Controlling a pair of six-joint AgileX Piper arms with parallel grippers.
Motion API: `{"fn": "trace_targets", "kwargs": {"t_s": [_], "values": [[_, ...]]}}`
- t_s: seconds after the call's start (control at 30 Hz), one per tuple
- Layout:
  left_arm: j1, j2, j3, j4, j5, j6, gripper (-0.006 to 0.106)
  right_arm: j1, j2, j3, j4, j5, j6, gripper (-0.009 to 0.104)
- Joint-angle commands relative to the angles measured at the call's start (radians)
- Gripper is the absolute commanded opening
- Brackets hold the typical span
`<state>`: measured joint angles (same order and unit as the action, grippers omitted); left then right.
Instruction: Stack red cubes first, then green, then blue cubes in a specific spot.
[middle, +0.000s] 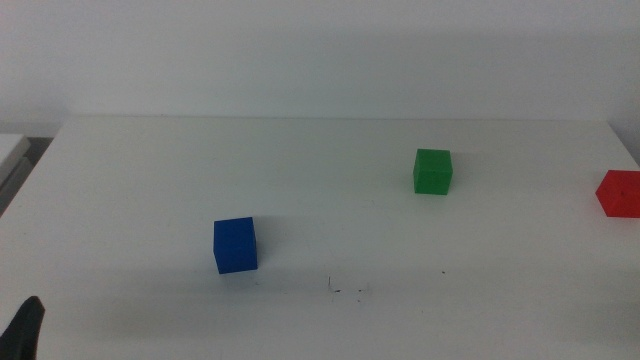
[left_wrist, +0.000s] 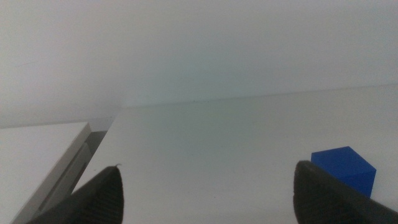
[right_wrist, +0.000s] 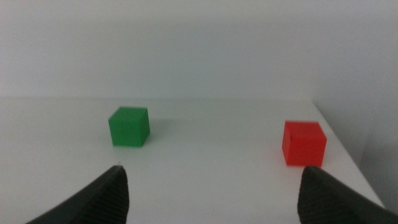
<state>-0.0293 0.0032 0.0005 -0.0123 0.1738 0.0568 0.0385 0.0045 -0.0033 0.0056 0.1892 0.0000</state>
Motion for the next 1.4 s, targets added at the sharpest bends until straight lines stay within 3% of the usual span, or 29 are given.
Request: {"fn": "trace_targets", "kwargs": {"t_s": [0.0,0.17,0.5,0.87,1.03,1.2,1.37], "values": [[0.000,-0.003,0.000,-0.002,-0.015,-0.001,0.094,-0.010,-0.004,0.002,-0.006,-0.045,-0.008,0.093],[0.000,-0.003,0.000,-0.002,-0.015,-0.001,0.094,-0.010,0.101,-0.156,-0.006,-0.050,0.000,0.093],[0.000,-0.003,0.000,-0.002,-0.015,-0.001,0.094,-0.010,0.608,-0.690,0.006,0.530,0.046,0.093],[0.000,-0.003,0.000,-0.002,-0.015,-0.001,0.094,-0.010,0.730,-0.765,0.010,0.524,0.125,0.093],[0.000,-0.003,0.000,-0.002,-0.015,-0.001,0.094,-0.010,0.767,-0.795,0.006,0.591,0.139,0.093],[0.000,-0.003,0.000,-0.002,-0.015,-0.001,0.094,-0.012,0.988,-0.964,-0.084,0.715,0.139,0.093],[0.000,-0.003,0.000,-0.002,-0.015,-0.001,0.094,-0.094,1.271,-1.178,-0.026,0.784,0.043,0.089]]}}
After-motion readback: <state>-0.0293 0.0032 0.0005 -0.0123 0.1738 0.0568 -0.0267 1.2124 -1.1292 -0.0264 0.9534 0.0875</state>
